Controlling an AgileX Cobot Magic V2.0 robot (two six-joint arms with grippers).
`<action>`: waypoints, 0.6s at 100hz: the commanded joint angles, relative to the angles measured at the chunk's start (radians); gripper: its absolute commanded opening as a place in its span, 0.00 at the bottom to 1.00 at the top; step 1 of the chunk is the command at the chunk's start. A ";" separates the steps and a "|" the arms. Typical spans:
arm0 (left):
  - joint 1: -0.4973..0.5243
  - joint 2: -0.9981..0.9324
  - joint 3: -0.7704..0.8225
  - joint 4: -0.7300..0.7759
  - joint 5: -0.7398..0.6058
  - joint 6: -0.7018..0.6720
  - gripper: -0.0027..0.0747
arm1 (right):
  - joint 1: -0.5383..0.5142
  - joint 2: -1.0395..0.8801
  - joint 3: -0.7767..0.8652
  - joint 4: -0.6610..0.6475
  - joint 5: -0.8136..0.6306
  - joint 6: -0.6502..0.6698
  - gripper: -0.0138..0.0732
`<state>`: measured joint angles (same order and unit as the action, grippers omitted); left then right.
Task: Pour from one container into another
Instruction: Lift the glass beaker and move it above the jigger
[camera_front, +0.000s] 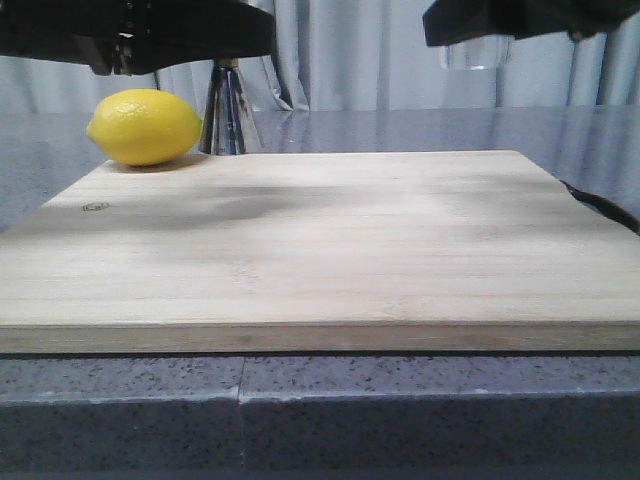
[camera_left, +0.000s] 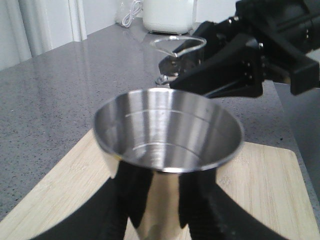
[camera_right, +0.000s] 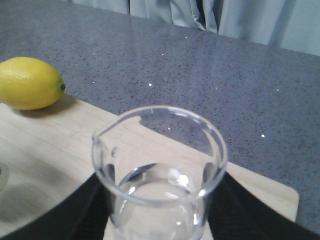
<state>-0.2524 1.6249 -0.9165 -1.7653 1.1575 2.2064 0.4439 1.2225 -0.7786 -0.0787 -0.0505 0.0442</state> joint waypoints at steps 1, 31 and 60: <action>-0.010 -0.044 -0.031 -0.083 0.099 -0.006 0.33 | 0.010 -0.032 -0.124 -0.018 0.076 -0.004 0.54; -0.010 -0.044 -0.031 -0.083 0.099 -0.006 0.33 | 0.110 -0.011 -0.333 -0.124 0.237 -0.009 0.54; -0.010 -0.044 -0.031 -0.083 0.099 -0.006 0.33 | 0.246 0.087 -0.500 -0.376 0.397 -0.009 0.54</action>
<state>-0.2524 1.6249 -0.9165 -1.7653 1.1575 2.2064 0.6595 1.3103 -1.2087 -0.3546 0.3670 0.0442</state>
